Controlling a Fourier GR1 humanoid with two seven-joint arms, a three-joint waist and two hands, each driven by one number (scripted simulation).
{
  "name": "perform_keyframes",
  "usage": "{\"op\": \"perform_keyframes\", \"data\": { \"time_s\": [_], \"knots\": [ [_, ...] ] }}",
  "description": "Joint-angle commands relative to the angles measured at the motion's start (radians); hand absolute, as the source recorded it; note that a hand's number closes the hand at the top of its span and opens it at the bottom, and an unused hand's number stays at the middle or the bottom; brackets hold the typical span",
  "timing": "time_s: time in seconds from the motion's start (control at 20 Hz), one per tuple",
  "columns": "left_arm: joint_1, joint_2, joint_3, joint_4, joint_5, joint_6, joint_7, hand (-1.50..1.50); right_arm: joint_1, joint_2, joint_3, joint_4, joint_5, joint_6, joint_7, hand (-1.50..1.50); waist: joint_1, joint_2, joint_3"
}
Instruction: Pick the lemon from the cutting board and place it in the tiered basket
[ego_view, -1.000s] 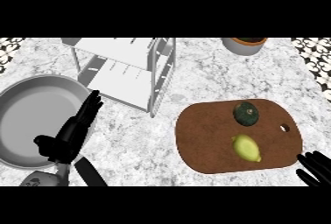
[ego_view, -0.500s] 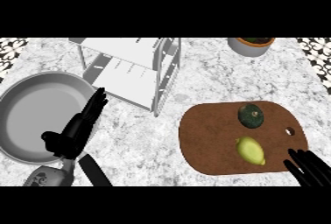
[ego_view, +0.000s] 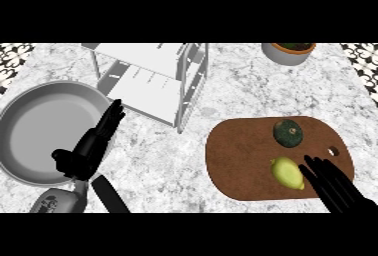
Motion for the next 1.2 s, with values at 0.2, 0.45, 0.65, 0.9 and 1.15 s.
{"op": "perform_keyframes", "data": {
  "time_s": [0.2, 0.45, 0.65, 0.9, 1.15],
  "knots": [
    [-0.014, -0.041, 0.015, 0.067, -0.028, -0.016, 0.003, 0.00, -0.067, 0.064, -0.032, 0.172, 0.014, -0.020, -0.029, -1.50, -0.008, 0.011, -0.013],
    [0.029, -0.070, 0.019, 0.066, -0.033, -0.029, -0.030, 0.00, -0.158, 0.105, -0.048, 0.288, 0.007, -0.020, -0.046, -1.50, -0.004, 0.012, -0.013],
    [0.069, -0.053, 0.030, 0.010, -0.052, -0.050, -0.013, 0.00, -0.189, 0.114, -0.045, 0.286, 0.025, 0.028, -0.037, -1.50, -0.002, 0.011, -0.013],
    [-0.045, -0.096, 0.069, 0.106, -0.057, -0.037, 0.022, 0.00, -0.255, 0.134, -0.065, 0.441, 0.037, -0.026, -0.121, -1.50, -0.006, 0.012, -0.013],
    [-0.008, -0.063, 0.105, 0.096, -0.036, -0.098, -0.003, 0.00, -0.313, 0.202, -0.037, 0.494, 0.031, -0.044, -0.145, 1.50, -0.001, 0.013, -0.013]
  ]
}}
